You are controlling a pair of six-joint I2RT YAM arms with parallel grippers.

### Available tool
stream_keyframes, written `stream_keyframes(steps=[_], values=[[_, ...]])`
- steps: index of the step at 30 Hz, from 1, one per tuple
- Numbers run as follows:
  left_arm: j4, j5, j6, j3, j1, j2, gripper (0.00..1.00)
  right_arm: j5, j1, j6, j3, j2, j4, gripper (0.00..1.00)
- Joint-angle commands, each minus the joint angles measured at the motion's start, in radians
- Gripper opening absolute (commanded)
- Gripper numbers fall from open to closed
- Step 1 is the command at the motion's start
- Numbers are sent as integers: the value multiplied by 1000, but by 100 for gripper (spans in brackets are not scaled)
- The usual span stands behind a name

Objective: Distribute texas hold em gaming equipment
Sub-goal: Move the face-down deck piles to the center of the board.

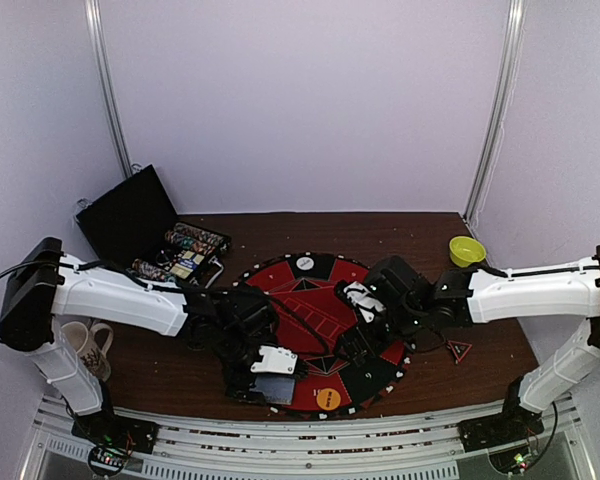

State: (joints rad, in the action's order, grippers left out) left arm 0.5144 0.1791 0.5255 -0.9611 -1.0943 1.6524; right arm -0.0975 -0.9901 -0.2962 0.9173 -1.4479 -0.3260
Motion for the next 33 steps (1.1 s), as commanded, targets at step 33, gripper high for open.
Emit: stream_keyframes(steps=[33], values=[[-32,19,9,12,-15,73,72,41,10,11,9,-8,-24,100]])
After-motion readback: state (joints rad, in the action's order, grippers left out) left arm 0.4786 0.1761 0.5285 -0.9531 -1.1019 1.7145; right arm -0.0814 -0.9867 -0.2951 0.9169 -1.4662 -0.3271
